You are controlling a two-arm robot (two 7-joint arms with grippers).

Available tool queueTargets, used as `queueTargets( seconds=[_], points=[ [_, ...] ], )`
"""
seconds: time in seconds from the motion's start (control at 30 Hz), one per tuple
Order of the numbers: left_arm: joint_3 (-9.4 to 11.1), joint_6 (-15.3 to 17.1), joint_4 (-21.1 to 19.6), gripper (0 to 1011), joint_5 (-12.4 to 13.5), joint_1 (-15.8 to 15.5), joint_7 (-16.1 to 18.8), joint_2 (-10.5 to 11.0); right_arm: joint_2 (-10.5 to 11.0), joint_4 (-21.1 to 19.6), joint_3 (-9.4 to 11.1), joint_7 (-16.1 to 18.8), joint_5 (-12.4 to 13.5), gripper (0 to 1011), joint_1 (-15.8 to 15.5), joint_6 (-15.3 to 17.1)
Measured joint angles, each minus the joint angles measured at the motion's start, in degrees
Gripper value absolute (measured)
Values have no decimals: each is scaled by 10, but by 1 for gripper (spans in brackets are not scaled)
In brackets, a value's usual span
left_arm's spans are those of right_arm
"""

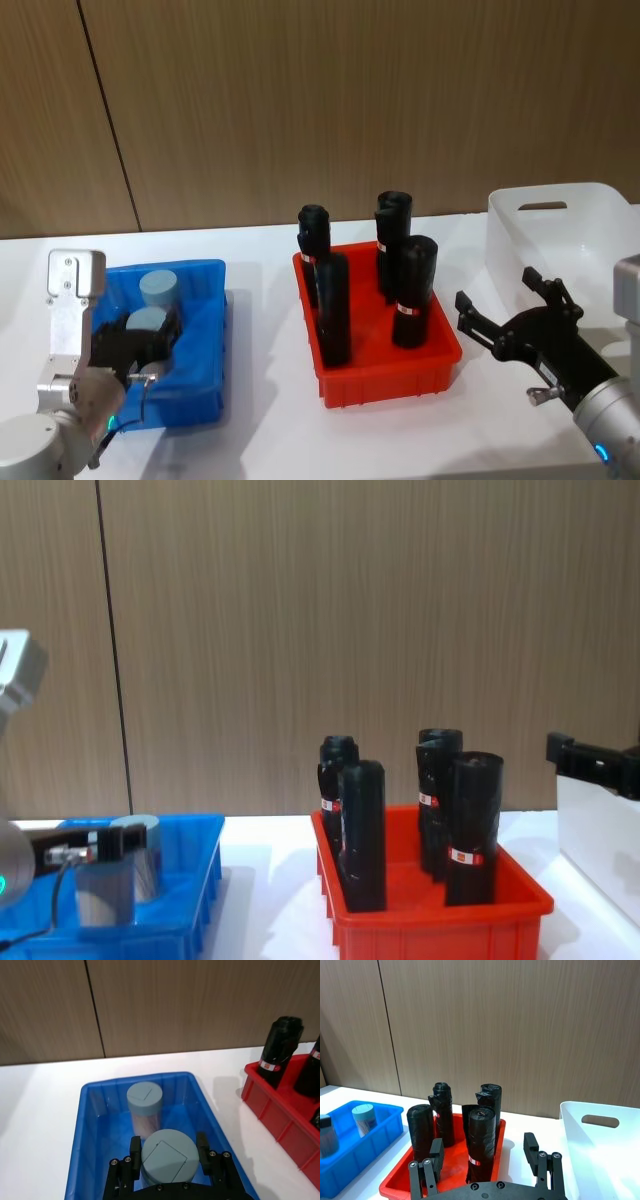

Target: Pick the cotton swabs from the blue box and place them into the white box.

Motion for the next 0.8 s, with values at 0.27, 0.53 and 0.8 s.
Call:
queueTargets(
  seconds=[0.27, 0.53, 0.8],
  points=[
    [0, -13, -33, 669, 21, 3, -33, 6, 0, 0, 0, 0, 0, 1001, 0, 0],
    [0, -15, -63, 669, 26, 2, -80, 9, 0, 0, 0, 0, 0, 1001, 0, 0],
    [-1, 4, -89, 669, 18, -7, -140, 13, 0, 0, 0, 0, 0, 1001, 0, 0]
  ],
)
